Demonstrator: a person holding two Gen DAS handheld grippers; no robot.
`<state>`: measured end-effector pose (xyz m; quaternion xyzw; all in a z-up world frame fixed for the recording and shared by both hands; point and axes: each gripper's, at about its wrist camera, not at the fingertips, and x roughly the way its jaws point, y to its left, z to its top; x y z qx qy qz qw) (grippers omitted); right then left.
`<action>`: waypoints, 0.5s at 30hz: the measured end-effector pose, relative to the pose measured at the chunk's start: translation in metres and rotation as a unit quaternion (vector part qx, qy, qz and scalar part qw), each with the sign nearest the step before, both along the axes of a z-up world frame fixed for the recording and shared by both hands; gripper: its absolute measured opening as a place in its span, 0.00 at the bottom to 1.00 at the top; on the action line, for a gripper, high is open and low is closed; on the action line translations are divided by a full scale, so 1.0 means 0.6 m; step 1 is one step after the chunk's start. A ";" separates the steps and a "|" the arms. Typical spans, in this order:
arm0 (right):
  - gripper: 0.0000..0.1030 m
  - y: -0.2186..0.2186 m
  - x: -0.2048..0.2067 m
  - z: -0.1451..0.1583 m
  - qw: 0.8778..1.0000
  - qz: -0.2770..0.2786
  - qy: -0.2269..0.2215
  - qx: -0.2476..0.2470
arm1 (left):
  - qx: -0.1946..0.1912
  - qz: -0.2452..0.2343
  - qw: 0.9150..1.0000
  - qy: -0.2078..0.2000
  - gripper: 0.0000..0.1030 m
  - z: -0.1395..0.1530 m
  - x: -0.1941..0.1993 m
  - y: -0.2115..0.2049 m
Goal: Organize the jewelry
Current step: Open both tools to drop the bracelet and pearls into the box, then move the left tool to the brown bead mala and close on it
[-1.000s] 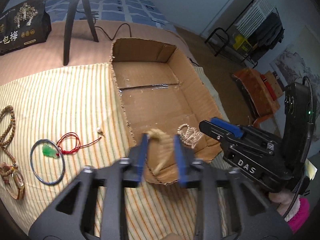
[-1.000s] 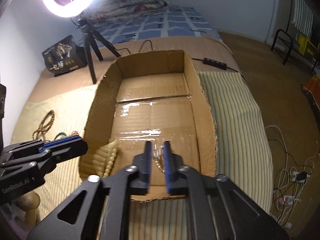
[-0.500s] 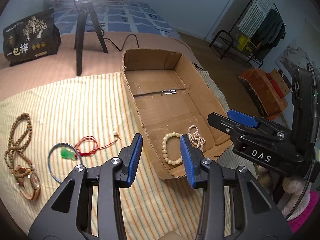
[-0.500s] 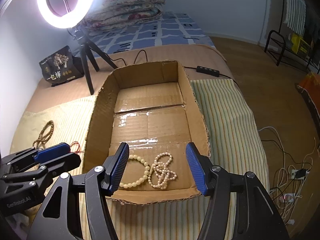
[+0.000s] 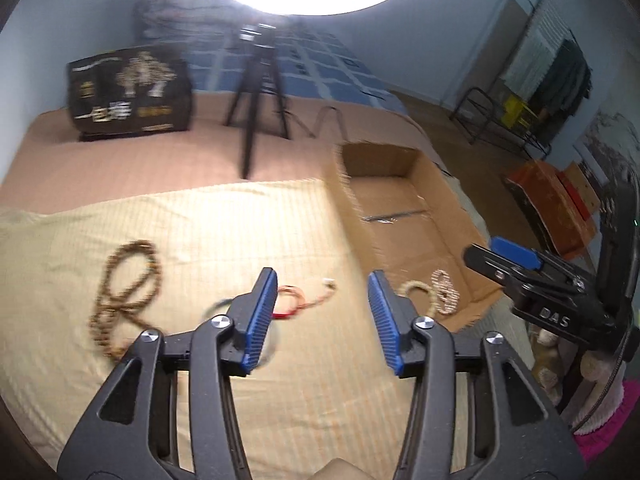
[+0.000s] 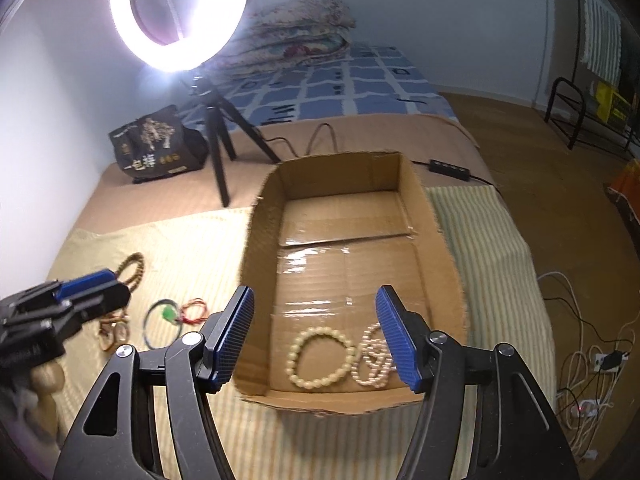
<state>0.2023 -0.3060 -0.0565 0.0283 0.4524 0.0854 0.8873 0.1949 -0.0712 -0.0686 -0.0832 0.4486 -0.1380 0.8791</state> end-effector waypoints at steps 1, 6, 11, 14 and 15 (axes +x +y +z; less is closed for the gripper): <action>0.61 0.008 0.000 0.000 1.000 0.004 0.000 0.003 | 0.003 0.011 1.000 0.000 0.48 0.001 0.001 0.021; 0.61 0.049 0.000 -0.002 0.999 0.028 0.000 0.016 | 0.000 0.055 0.998 0.009 0.48 -0.003 0.009 0.100; 0.69 0.100 -0.004 -0.012 0.998 0.058 0.002 0.033 | 0.011 0.078 0.996 0.028 0.48 -0.012 0.023 0.167; 0.71 0.132 -0.009 -0.024 0.996 0.080 0.008 0.033 | 0.015 0.083 0.995 0.045 0.48 -0.022 0.028 0.196; 0.73 0.143 -0.011 -0.031 0.995 0.089 0.013 0.031 | 0.014 0.084 0.995 0.053 0.48 -0.028 0.031 0.206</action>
